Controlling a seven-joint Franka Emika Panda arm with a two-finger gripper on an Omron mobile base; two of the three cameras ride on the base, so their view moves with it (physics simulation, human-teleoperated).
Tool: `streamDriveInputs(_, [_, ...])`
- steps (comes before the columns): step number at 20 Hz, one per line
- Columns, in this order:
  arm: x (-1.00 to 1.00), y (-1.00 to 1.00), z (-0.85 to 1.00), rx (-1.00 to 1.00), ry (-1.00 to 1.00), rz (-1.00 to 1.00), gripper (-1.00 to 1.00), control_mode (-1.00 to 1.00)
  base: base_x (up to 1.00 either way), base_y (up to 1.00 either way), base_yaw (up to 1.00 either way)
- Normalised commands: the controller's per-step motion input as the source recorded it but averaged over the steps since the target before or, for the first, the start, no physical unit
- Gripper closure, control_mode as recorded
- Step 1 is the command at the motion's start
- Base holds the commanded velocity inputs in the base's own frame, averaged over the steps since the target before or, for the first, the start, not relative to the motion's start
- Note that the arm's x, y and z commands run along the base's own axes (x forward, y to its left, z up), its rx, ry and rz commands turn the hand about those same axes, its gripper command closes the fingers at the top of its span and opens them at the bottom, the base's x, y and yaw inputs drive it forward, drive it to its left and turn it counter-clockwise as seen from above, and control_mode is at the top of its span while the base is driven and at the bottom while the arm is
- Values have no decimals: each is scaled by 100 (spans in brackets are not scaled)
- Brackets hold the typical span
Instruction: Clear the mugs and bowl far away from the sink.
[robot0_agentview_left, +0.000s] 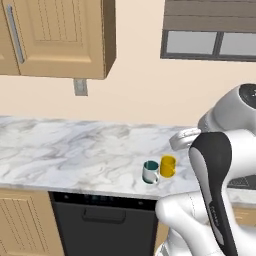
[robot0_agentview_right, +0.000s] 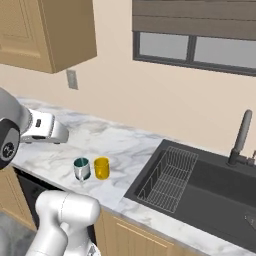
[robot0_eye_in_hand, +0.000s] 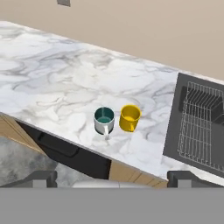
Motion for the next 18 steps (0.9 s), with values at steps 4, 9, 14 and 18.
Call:
streamDriveInputs(4, [2,-18,-32,11,20,6,-100,-100,1,-14,3])
streamDriveInputs(9, [0,-1,-39,1,24,3,-100,-100,0,0,0])
streamDriveInputs(14, [0,-1,-38,0,5,2,-100,-100,0,0,0])
streamDriveInputs(18, [0,-19,-44,0,0,3,-100,-100,0,0,0])
